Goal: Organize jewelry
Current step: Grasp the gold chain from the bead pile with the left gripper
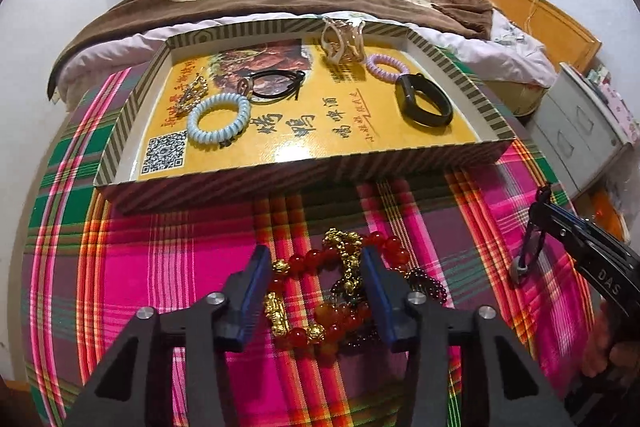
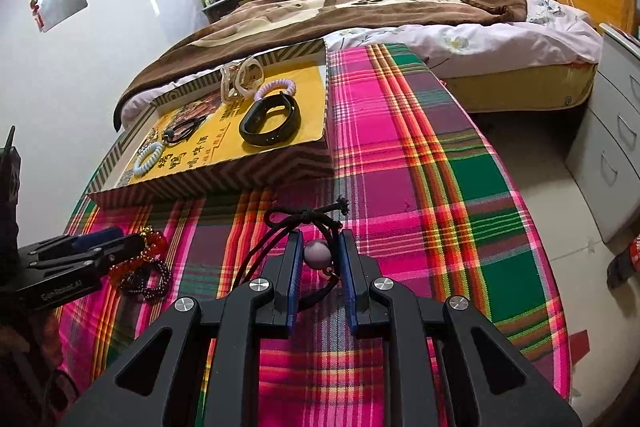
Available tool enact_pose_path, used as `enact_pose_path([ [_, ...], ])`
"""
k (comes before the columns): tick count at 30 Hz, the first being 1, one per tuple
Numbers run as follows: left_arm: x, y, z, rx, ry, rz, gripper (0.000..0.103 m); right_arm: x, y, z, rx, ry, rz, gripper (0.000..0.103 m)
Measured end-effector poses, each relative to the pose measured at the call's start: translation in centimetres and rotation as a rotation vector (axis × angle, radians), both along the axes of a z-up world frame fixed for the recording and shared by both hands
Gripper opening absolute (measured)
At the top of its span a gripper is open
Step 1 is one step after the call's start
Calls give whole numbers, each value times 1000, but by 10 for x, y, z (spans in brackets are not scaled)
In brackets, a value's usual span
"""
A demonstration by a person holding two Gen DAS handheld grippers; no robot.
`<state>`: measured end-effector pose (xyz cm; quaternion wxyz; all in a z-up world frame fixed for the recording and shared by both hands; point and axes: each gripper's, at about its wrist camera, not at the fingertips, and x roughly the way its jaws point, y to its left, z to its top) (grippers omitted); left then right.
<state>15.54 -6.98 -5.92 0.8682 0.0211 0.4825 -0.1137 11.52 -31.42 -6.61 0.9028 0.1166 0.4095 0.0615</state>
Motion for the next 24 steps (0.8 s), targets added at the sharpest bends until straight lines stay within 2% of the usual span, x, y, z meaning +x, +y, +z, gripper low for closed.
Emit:
enact_pose_path([
  [3,-1,-4,2,4,5,-1,45,0,0,0,9,-1,3,18],
  [10,-8,-4,19,34,-76,42,45,0,-2,-1,30,-3,6,18],
  [14,-7,-13,17,47,-57,0,45,0,-3,-1,39,-2,8,18],
  [17,-3,-19,7,30,-5,-6,43,0,-5,-1,42,-4,7,18],
  [24,-1,-26,4,84,-9,-13,42,-1,-6,-1,49,-5,6,18],
])
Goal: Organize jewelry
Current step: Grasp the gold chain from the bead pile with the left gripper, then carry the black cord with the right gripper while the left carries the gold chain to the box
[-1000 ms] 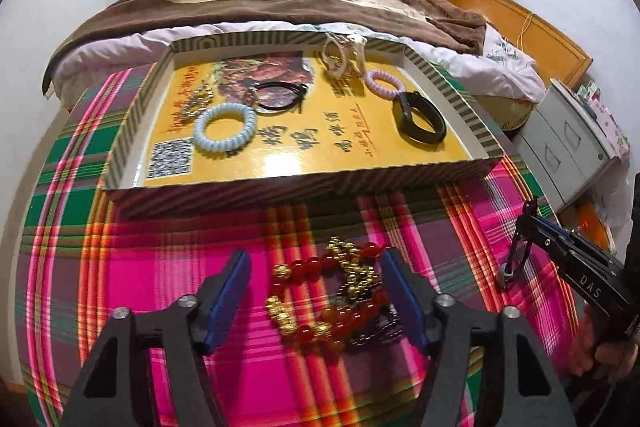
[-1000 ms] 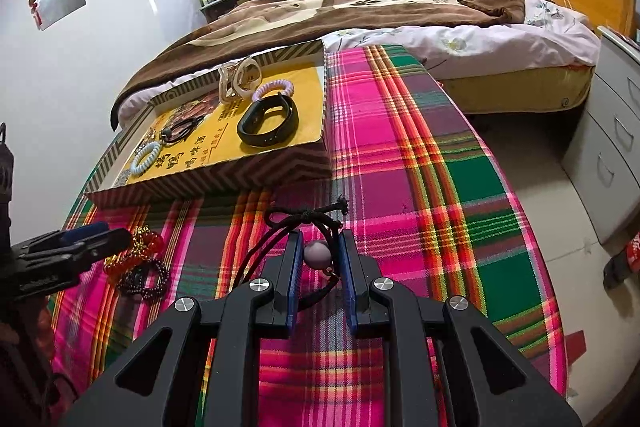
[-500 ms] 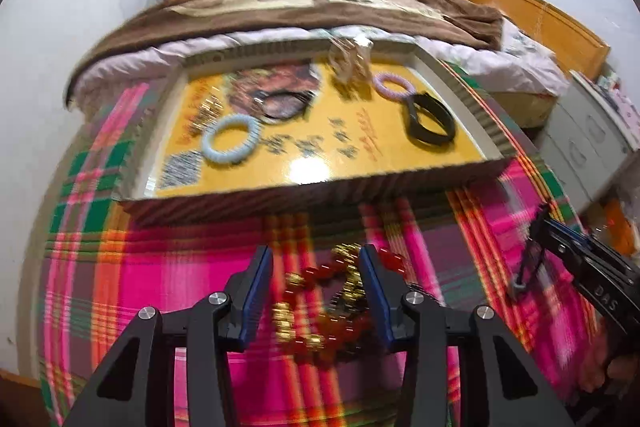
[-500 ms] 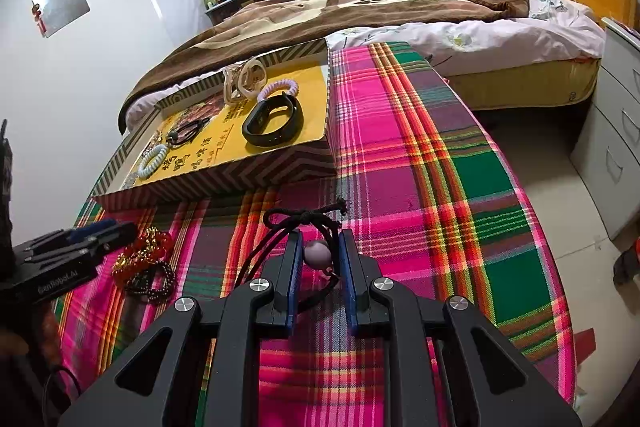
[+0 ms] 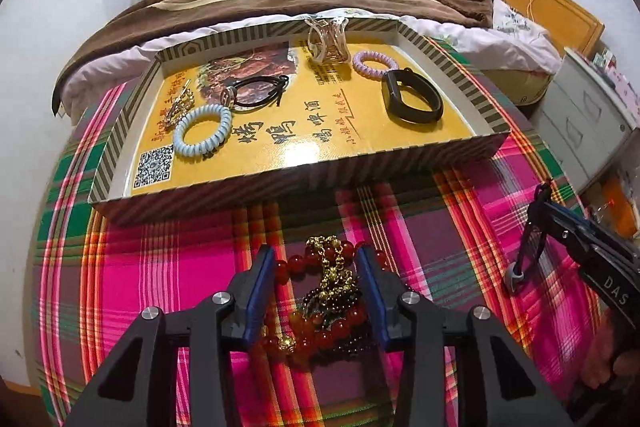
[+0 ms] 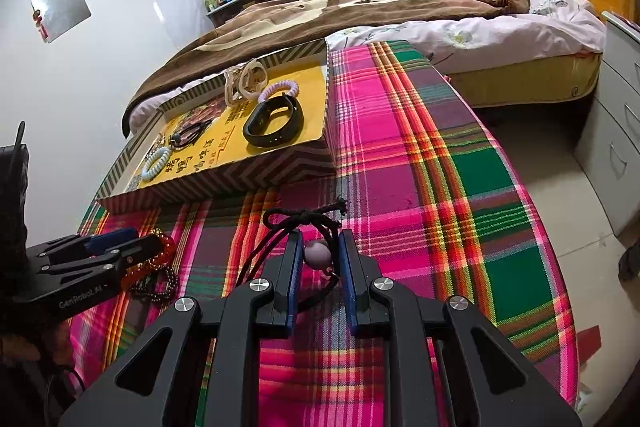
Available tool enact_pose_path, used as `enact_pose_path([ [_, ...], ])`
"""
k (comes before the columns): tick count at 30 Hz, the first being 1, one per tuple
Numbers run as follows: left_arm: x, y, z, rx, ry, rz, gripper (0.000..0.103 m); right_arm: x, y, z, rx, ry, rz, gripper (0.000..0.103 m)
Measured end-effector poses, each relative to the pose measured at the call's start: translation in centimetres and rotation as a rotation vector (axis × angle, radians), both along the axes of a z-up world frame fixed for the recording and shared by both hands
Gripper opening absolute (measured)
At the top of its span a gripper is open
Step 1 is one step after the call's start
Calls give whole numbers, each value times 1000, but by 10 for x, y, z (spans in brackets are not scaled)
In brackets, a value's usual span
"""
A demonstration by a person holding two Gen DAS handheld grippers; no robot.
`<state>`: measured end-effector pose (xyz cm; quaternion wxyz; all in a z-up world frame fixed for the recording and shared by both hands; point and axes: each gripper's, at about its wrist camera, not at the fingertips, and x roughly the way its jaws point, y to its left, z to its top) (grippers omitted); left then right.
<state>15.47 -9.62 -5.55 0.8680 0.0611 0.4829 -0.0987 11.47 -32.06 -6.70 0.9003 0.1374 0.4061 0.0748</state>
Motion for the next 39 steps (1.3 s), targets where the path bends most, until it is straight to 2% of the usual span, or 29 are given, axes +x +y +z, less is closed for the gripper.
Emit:
enact_pose_path([
  [2,1,-5,-2,41,-11,-15,42,0,0,-1,4,1,-3,18],
  [7,6,-9,-4,77,-20,-14,42,0,-1,-1,12,2,-10,18],
  [10,6,-7,-8,65,-19,-15,34,0,-2,-1,13,1,-10,18],
  [12,6,-5,-8,58,-13,-10,21,0,-2,-1,13,3,-10,18],
  [15,6,-4,-7,52,-15,-8,15,0,-1,-1,14,3,-12,18],
  [20,5,5,-4,-9,-30,7,9,0,-2,0,10,1,-14,18],
  [39,-7,34,35,-237,-80,0,9,-8,3,18,-10,-40,-13,18],
])
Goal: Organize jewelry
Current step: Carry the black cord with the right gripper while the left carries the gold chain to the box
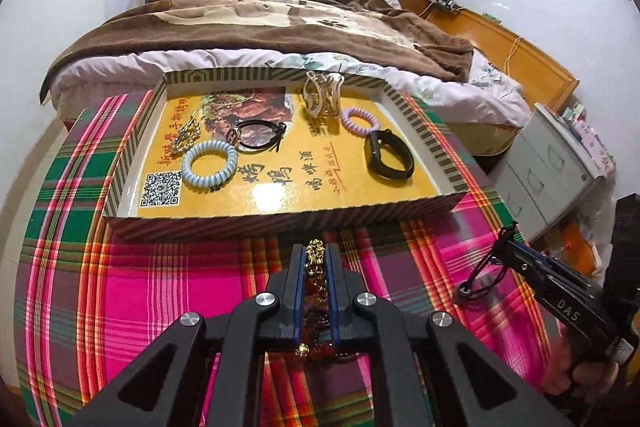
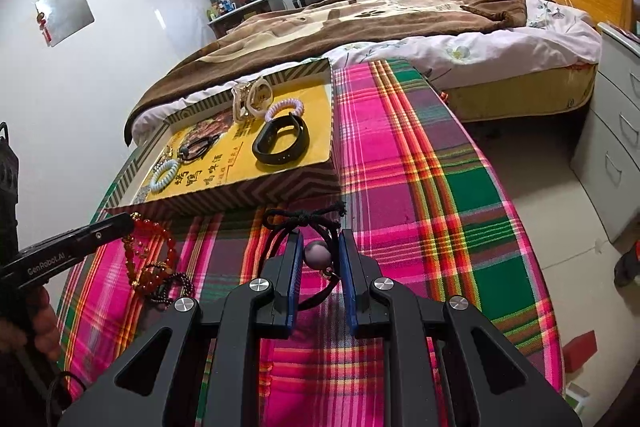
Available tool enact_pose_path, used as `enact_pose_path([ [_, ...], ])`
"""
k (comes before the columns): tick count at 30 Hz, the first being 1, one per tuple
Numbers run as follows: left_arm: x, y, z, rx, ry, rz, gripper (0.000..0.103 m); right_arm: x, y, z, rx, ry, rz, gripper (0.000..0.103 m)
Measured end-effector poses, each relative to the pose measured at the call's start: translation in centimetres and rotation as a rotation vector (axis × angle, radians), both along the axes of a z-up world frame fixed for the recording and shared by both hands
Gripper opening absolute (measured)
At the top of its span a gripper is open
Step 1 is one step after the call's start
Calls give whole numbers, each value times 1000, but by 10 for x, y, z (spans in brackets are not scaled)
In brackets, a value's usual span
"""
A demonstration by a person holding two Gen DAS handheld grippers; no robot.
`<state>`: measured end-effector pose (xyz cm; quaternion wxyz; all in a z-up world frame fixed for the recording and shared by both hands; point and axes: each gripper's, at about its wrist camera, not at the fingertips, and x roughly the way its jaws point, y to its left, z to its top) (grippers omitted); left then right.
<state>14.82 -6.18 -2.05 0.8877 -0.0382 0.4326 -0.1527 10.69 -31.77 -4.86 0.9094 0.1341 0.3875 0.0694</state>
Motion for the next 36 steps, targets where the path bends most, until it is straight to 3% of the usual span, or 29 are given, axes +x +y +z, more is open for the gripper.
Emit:
enact_pose_path([
  [10,3,21,-15,-104,77,13,10,-3,2,4,-8,-1,2,18],
  [20,9,49,-28,-178,102,80,10,-2,6,1,-13,7,8,18],
  [30,12,65,-35,-166,106,143,10,0,10,-3,-12,14,19,18],
  [31,11,64,-33,-143,95,142,12,0,10,-3,-12,14,20,18],
  [35,8,61,-26,-50,52,139,37,0,11,-4,-9,16,25,18],
  [36,8,59,-26,-37,49,132,38,0,11,-4,-9,17,26,18],
])
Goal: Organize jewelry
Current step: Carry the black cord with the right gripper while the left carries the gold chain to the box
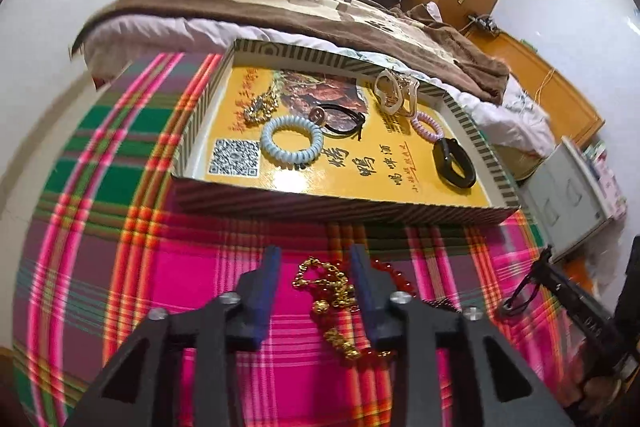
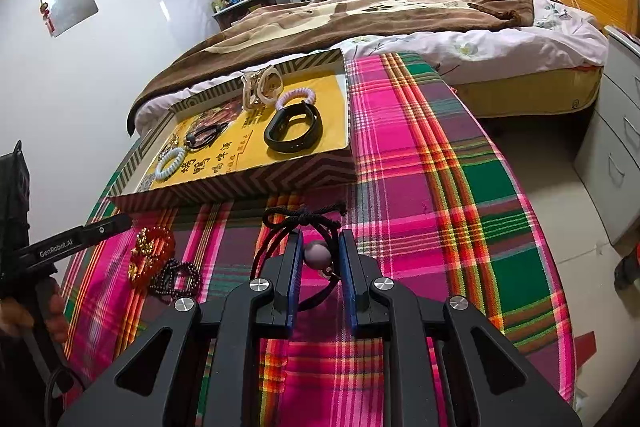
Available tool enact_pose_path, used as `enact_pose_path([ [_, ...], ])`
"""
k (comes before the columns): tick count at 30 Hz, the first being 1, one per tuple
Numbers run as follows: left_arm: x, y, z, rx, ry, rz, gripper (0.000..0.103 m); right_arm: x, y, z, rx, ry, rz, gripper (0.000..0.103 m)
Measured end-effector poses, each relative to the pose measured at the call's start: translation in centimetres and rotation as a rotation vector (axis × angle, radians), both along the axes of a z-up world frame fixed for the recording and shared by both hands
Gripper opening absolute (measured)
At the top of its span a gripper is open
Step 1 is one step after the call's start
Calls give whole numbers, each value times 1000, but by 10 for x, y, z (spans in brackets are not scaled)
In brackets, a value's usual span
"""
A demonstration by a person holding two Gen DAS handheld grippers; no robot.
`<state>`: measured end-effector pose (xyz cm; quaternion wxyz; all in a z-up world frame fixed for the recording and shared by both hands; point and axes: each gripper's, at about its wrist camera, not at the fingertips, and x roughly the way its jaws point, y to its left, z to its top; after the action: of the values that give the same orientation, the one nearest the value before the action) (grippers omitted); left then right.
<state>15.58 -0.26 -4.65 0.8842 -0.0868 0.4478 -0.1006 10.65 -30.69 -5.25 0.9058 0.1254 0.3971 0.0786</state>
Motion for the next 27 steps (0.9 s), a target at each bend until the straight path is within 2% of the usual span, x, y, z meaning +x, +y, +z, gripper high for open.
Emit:
enact_pose_path([
  [2,1,-6,-3,36,13,-31,38,0,1,-1,0,2,3,18],
  [6,-2,-31,-15,246,10,-85,38,-1,2,-2,0,6,7,18],
  [9,-7,-38,-16,293,-22,-102,38,-1,2,-3,-2,9,6,18],
  [13,-10,-44,-14,324,-37,-126,37,0,2,-4,1,12,6,19],
  [15,-10,-47,-16,326,-35,-146,23,0,2,-4,2,13,4,19],
  [18,-11,-48,-13,315,-42,-150,10,-1,3,-5,2,15,7,19],
  [20,-13,-49,-10,308,-55,-151,5,-1,2,-4,2,15,7,18],
  [23,-16,-49,-1,299,-80,-151,5,0,2,-5,3,16,3,18],
  [27,-17,-42,13,228,-97,-144,5,0,3,-4,3,14,3,19],
])
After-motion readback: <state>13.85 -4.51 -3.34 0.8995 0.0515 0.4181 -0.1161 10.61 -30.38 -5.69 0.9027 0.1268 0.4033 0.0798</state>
